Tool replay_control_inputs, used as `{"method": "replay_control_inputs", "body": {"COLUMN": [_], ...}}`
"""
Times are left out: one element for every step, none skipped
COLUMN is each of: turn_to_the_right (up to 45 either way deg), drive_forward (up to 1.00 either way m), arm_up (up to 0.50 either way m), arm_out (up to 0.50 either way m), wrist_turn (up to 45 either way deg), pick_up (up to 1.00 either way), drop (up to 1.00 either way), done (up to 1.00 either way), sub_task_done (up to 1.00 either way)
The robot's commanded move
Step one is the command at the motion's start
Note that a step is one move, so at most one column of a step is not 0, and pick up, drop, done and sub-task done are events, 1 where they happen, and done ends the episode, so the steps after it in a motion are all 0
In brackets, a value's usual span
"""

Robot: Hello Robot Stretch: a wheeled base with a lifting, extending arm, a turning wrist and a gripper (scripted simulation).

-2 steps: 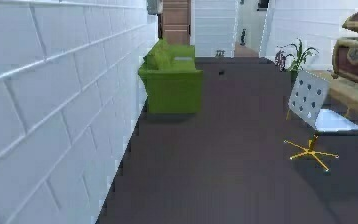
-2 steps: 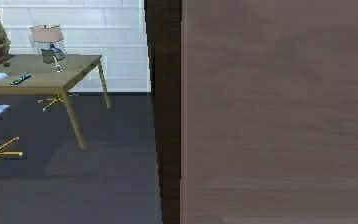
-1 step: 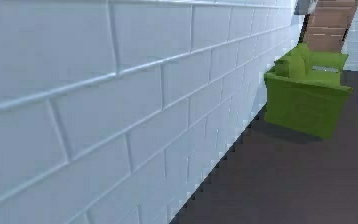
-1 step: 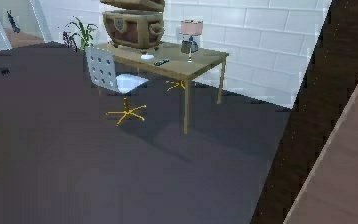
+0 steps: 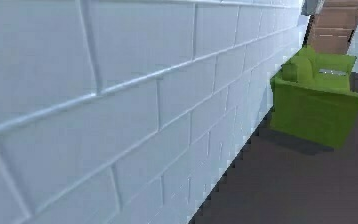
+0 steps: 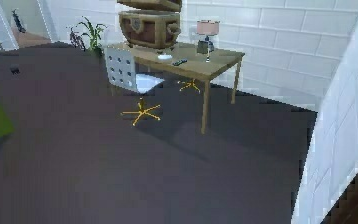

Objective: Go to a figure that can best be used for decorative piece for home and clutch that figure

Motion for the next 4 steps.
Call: {"method": "replay_control_inputs", "body": {"turn_to_the_right": [45.0, 9.0, 0.0, 3.0], "drive_forward": [0.0, 0.0, 1.0, 0.0], "arm_up": [0.0, 0.0, 0.0, 0.0], "arm_out": [0.0, 0.0, 0.0, 0.0], "wrist_turn": [0.0, 0.0, 0.0, 0.0], "pick_up": [0.0, 0.0, 0.0, 0.0], "drop": [0.0, 0.0, 0.0, 0.0], "done": [0.0, 0.0, 0.0, 0.0], "sub_task_done": [0.0, 0.0, 0.0, 0.0]}}
